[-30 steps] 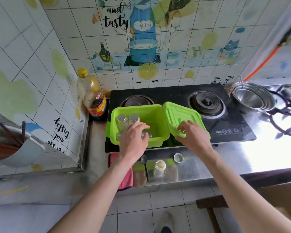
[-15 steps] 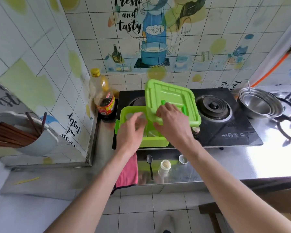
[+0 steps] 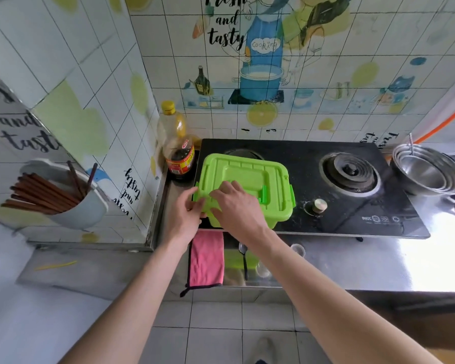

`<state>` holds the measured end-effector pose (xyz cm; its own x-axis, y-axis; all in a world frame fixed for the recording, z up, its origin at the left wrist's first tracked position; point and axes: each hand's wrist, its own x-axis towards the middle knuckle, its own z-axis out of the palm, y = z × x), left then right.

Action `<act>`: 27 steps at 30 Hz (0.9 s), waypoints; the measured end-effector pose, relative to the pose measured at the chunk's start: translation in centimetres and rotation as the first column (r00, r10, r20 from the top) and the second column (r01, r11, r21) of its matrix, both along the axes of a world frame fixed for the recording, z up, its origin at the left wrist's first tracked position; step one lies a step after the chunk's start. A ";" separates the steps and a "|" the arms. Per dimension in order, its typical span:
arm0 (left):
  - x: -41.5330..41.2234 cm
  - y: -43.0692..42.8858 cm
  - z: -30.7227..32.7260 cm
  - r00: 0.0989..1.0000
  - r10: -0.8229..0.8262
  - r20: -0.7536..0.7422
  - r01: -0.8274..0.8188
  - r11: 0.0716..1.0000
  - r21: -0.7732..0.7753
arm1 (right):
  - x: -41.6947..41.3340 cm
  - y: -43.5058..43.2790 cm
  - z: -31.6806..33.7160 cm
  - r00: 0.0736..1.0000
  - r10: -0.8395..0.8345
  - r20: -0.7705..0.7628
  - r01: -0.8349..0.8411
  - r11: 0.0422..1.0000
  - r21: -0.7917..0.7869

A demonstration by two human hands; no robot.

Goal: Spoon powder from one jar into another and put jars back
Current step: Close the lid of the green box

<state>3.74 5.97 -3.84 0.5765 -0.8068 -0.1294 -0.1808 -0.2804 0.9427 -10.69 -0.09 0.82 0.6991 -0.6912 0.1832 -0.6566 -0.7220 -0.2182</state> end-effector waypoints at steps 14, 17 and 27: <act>-1.0 -0.6 -0.8 0.672 -0.181 0.718 -0.084 0.945 0.317 | -11.4 -6.2 -4.3 0.902 -0.425 -0.072 0.430 0.876 0.217; -0.9 -1.3 -0.7 0.688 -0.164 0.707 -0.095 0.945 0.313 | -11.9 -6.6 -4.9 0.907 -0.416 -0.069 0.419 0.872 0.253; 1.4 -3.5 -2.8 0.990 0.032 0.141 -0.076 0.943 0.323 | -11.1 -7.7 -5.4 0.707 -0.699 0.110 0.409 0.530 0.743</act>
<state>5.11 2.43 -6.64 0.6478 -0.6999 -0.3009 -0.2730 -0.5820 0.7660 -21.77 -7.81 -4.58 0.1061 -0.9429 -0.3158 -0.6333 0.1808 -0.7525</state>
